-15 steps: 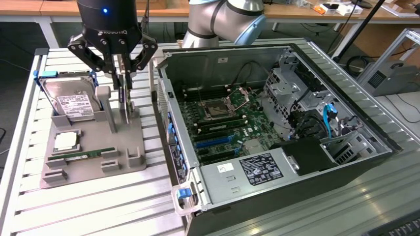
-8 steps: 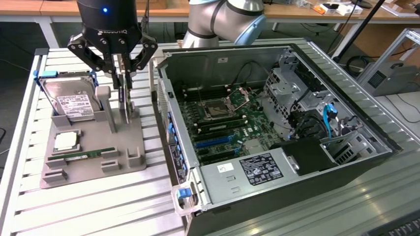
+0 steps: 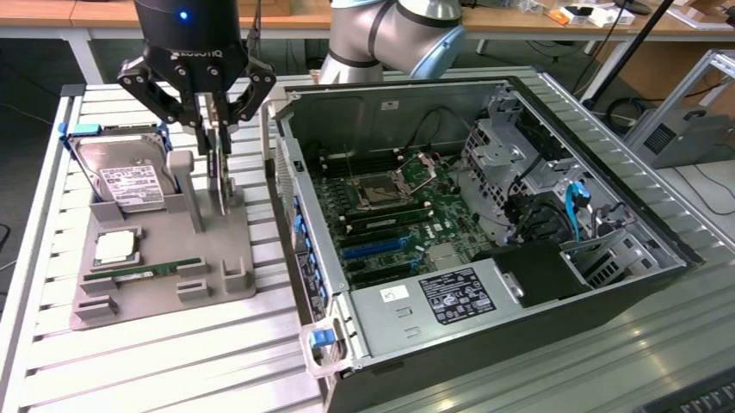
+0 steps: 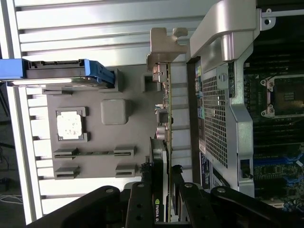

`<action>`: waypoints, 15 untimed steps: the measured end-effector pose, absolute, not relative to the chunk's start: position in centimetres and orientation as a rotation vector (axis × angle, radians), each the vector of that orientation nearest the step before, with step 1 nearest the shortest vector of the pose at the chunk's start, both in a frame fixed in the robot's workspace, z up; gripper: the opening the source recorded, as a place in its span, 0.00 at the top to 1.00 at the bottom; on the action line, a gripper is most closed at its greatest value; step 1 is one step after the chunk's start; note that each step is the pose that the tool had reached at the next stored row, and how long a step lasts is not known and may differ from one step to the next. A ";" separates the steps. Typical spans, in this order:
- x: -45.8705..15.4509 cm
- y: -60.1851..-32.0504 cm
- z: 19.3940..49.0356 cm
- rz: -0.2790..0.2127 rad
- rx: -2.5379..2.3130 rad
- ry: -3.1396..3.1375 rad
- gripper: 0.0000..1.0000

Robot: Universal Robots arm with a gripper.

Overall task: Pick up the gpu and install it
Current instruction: 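Pick up the gpu and move the gpu toward the slot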

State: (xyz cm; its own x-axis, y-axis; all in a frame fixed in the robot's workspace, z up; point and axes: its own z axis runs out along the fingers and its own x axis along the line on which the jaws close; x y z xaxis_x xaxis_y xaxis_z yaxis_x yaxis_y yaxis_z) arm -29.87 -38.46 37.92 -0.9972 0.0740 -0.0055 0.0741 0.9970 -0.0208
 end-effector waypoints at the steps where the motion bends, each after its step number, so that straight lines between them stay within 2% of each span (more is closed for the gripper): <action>1: -29.9 -38.5 37.9 -0.033 0.116 3.135 0.73; 15: -29.9 -38.5 38.4 -0.032 0.116 3.135 0.73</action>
State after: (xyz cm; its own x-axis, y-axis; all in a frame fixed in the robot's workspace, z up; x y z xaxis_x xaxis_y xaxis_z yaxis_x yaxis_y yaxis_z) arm -29.87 -38.46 38.36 -0.9972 0.0741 -0.0054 0.0742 0.9970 -0.0205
